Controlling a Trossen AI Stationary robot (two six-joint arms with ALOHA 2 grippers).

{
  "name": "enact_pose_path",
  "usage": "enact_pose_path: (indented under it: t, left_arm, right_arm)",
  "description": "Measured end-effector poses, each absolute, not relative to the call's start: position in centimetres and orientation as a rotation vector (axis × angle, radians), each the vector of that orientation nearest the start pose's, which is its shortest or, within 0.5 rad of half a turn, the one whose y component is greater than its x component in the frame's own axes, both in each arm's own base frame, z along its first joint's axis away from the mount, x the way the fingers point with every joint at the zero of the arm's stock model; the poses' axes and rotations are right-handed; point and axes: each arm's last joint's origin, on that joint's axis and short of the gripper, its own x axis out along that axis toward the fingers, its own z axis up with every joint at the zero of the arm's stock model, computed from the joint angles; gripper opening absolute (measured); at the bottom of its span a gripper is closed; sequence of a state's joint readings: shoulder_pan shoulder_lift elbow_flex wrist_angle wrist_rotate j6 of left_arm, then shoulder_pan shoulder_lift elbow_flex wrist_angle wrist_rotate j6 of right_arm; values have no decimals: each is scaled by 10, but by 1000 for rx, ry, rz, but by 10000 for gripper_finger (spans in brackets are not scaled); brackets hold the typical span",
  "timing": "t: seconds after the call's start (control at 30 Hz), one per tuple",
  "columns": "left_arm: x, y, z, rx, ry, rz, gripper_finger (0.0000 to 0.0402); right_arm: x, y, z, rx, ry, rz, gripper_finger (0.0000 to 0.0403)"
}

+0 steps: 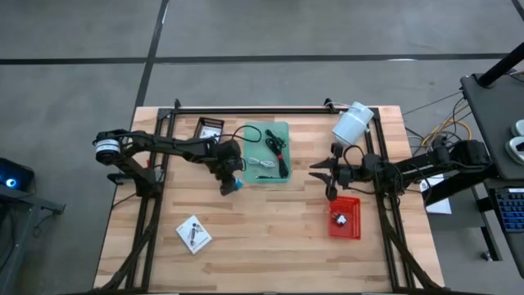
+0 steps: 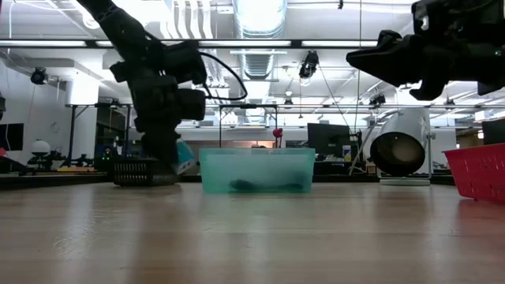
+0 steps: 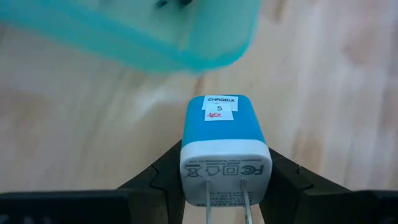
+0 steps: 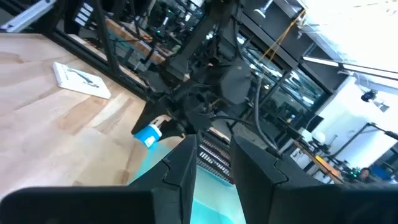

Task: Pick and place items into bin
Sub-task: Put the blue charger adapter into the red bin

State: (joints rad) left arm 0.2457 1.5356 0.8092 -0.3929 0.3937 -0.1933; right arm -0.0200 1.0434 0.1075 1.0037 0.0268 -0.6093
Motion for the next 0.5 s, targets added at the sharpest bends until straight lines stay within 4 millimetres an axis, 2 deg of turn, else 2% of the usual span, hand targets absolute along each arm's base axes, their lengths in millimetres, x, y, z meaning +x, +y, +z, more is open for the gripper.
enact_pose_path:
  t: [0.13,0.3,0.5]
  left_arm:
    - [275,57,168,-506,1011,-73,129]
    - [284,56,181,-487,851,-184,129]
    - [280,55,193,-464,798,-199,129]
  right_arm:
    - [178,-4,178,-615,-56,-59,97]
    - [178,-4,172,-664,0,-41,136]
    - [181,-4,167,-689,25,-32,188]
